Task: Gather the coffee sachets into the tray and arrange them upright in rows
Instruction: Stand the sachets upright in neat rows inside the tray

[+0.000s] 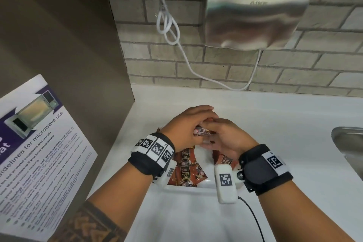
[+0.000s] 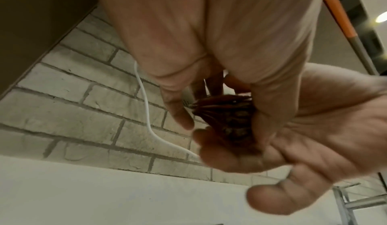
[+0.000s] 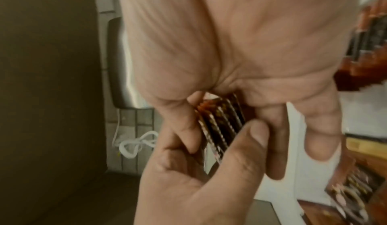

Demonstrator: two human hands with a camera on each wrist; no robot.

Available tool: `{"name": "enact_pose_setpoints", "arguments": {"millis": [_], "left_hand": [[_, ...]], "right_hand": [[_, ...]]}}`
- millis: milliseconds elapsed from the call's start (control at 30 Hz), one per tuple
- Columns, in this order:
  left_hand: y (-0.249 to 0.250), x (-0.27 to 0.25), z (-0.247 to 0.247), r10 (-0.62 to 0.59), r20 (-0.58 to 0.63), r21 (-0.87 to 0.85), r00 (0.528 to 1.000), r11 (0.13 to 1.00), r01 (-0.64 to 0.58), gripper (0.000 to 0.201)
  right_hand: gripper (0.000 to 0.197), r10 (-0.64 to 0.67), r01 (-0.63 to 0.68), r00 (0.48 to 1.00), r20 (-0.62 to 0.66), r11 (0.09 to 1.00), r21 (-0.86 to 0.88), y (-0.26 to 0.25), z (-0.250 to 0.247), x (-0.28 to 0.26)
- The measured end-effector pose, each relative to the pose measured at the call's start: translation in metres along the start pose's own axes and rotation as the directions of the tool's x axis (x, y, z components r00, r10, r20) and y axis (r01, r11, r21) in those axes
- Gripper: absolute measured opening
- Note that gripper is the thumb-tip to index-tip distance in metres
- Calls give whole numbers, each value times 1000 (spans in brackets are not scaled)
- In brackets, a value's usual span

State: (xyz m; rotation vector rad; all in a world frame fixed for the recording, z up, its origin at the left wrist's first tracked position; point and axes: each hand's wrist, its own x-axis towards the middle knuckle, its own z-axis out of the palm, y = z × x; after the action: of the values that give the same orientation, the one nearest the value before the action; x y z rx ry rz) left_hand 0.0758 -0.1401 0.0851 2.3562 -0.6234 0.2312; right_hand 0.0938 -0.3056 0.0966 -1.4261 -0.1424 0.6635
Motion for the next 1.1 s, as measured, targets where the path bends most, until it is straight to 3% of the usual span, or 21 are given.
{"name": "enact_pose_setpoints", "arguments": {"millis": [67, 133, 233, 267, 333, 400, 433, 533, 633, 700, 767, 900, 1100], "left_hand": [[-6, 0, -2, -23, -29, 24, 999, 999, 24, 65], [-5, 1, -3, -21, -61, 6, 998, 1000, 22, 75], [3, 5, -10, -205, -92, -284, 974, 943, 172, 104], [6, 8, -12, -300, -94, -434, 949, 870, 233, 108], [9, 13, -15, -469, -36, -740, 883, 606, 292, 106], [10, 17, -14, -490, 114, -899, 864, 319, 300, 82], [14, 17, -14, -437, 167, -916, 884, 263, 303, 66], [23, 19, -13, -299, 159, -919, 941, 304, 252, 41], [19, 22, -8, -330, 71, -909, 941, 368, 197, 34], [13, 22, -5, -359, 26, -876, 933, 441, 194, 31], [8, 20, -2, -352, 12, -811, 936, 544, 215, 27], [12, 19, 10, -352, 10, -726, 936, 641, 249, 25], [13, 18, 16, -364, 52, -732, 930, 620, 283, 35]], "right_hand": [[20, -62, 45, 995, -77, 977, -208, -1, -5, 1], [19, -126, 91, 984, -123, 961, -260, -4, -8, -1], [13, -155, 129, 981, -119, 970, -204, -10, -12, -6], [13, -162, 141, 982, -101, 972, -189, -12, -13, -8], [19, -166, 156, 984, -57, 976, -155, -15, -13, -10], [24, -195, 193, 981, -12, 977, -93, -16, -11, -10], [25, -219, 218, 976, 0, 972, -86, -16, -10, -10], [22, -285, 278, 958, -14, 944, -177, -14, -8, -9], [20, -352, 281, 929, -111, 870, -405, -16, -14, -13], [21, -436, 256, 867, -240, 804, -536, -19, -21, -16], [20, -511, 294, 813, -279, 774, -561, -24, -26, -19], [17, -515, 336, 844, -151, 725, -601, -32, -28, -22], [15, -495, 303, 861, -120, 687, -661, -33, -35, -21]]}}
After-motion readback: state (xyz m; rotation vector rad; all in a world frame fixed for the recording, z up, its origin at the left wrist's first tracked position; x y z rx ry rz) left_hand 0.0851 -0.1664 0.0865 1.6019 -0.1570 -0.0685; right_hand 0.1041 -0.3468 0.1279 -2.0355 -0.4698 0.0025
